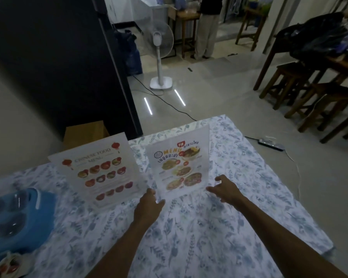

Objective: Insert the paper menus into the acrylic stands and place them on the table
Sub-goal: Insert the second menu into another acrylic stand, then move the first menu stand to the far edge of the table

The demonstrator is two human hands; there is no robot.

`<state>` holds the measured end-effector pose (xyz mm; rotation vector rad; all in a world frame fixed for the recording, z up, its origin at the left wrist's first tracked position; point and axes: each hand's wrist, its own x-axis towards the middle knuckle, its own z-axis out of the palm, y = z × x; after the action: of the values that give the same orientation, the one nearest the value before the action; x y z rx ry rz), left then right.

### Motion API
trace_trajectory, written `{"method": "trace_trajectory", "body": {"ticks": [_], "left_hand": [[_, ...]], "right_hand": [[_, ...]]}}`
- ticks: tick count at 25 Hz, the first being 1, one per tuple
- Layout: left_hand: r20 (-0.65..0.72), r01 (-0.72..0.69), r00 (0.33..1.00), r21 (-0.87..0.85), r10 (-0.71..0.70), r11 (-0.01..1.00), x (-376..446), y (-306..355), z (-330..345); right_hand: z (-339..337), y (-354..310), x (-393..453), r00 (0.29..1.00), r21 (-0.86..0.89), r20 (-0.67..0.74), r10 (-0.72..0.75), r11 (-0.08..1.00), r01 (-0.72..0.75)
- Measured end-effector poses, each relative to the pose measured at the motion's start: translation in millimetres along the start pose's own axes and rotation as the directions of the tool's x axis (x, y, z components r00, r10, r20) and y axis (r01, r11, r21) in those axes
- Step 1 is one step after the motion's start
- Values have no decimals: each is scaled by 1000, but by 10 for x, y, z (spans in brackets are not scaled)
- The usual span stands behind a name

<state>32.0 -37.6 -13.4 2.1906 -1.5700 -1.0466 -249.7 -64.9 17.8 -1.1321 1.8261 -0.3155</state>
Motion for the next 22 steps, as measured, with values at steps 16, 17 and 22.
{"method": "trace_trajectory", "body": {"ticks": [16, 17, 22], "left_hand": [[-39, 184, 982, -39, -186, 982, 238, 261, 203], [-31, 189, 981, -33, -190, 981, 257, 328, 189], [39, 32, 999, 29, -33, 999, 551, 901, 132]], "right_hand": [[-130, -53, 749, 935, -335, 228, -273, 879, 338], [-187, -66, 739, 939, -331, 216, -266, 885, 327], [-743, -134, 835, 959, -286, 81, -273, 915, 285]]}}
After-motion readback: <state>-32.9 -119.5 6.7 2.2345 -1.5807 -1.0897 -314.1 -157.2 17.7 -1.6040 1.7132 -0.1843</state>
